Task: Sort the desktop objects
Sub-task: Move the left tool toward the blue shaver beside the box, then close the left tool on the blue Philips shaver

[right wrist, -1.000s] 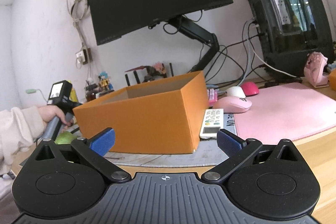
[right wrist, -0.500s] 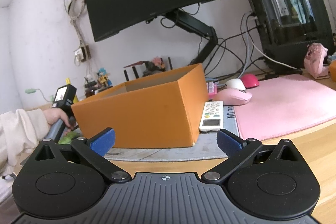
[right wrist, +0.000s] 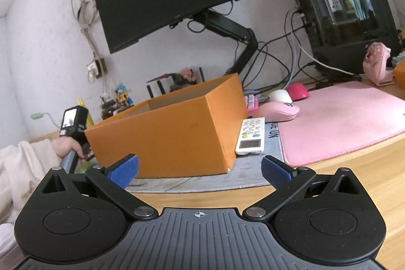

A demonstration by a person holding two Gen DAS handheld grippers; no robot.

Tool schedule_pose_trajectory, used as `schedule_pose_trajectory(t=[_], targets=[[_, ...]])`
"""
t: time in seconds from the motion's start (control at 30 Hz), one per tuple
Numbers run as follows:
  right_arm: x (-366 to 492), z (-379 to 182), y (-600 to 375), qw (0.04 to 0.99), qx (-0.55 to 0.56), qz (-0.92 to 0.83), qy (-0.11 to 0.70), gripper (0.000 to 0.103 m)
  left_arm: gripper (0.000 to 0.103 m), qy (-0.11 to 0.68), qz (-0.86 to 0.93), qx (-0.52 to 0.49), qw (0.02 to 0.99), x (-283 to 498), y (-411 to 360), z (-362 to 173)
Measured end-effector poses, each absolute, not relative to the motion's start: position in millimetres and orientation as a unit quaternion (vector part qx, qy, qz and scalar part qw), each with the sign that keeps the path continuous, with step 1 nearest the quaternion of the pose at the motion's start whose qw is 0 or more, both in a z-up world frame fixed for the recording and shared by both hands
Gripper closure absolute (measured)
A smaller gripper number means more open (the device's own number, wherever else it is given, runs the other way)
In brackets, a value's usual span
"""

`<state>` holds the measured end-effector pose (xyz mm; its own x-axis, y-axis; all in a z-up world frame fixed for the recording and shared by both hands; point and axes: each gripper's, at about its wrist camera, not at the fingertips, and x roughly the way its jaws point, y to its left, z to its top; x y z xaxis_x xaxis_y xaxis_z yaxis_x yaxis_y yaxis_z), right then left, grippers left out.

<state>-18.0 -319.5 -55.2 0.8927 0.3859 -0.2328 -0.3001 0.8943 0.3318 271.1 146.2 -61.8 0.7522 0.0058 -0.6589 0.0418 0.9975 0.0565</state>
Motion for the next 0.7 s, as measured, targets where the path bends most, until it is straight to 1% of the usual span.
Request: schedule_pose_trajectory(t=[0.23,0.43,0.7], targets=[[-19,-56,-321,0.961,0.150,0.180,0.147,0.000,0.057,0.339,0.002,-0.006,0.941,260,164,-50],[-20,-55,-321,0.961,0.147,0.182,0.147,0.000,0.057,0.384,0.010,0.025,0.923,260,161,-62],[-22,-54,-320,0.962,0.143,0.183,0.146,0.000,0.058,0.375,0.021,0.025,0.927,266,159,-65]])
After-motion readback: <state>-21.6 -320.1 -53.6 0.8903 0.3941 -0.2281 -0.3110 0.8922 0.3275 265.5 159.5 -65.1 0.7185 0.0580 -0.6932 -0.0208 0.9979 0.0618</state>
